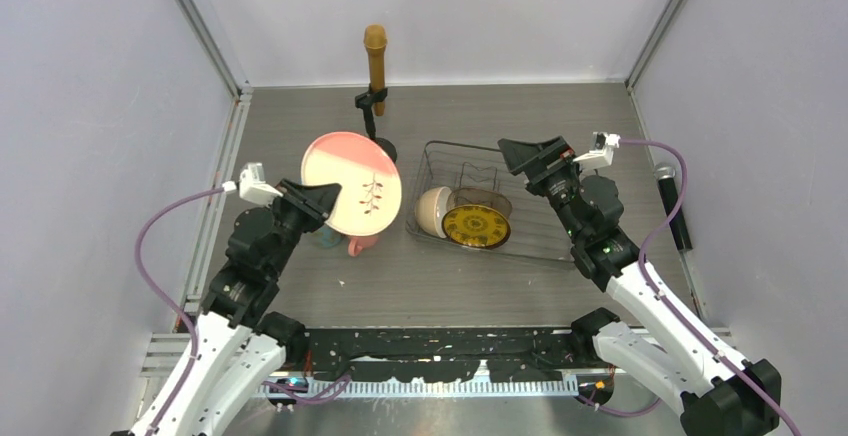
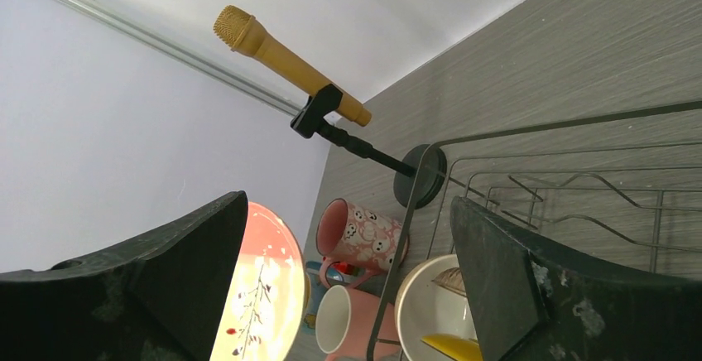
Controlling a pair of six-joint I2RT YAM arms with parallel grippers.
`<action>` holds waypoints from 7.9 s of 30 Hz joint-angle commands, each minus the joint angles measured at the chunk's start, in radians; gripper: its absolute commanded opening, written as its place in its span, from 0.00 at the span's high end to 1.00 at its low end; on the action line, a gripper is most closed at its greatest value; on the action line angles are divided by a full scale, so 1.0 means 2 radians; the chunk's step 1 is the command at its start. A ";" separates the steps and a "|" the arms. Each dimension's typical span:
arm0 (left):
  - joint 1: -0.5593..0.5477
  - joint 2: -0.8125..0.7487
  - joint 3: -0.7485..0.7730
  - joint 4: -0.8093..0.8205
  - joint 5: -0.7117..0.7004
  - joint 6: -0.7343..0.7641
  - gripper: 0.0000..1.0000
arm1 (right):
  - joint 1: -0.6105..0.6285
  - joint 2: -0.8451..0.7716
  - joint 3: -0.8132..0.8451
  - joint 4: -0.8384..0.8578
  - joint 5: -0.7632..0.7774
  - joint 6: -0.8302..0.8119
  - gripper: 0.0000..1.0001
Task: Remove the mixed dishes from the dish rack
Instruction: Place the plate at the center of the board, then pick up the plate from the dish rack.
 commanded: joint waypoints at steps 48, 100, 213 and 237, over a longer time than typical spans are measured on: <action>0.075 0.029 0.053 -0.049 -0.517 0.029 1.00 | 0.002 -0.002 0.009 0.011 -0.050 -0.059 0.01; 0.359 0.216 -0.158 -0.016 -0.205 -0.255 0.97 | 0.002 -0.014 0.006 -0.001 -0.035 -0.075 0.01; 0.234 0.210 0.160 -0.239 0.114 0.140 0.00 | 0.003 0.057 0.123 -0.342 -0.213 -0.363 0.01; 0.003 0.284 0.155 -0.122 0.162 0.223 0.00 | 0.082 0.172 0.146 -0.343 -0.096 -0.494 0.32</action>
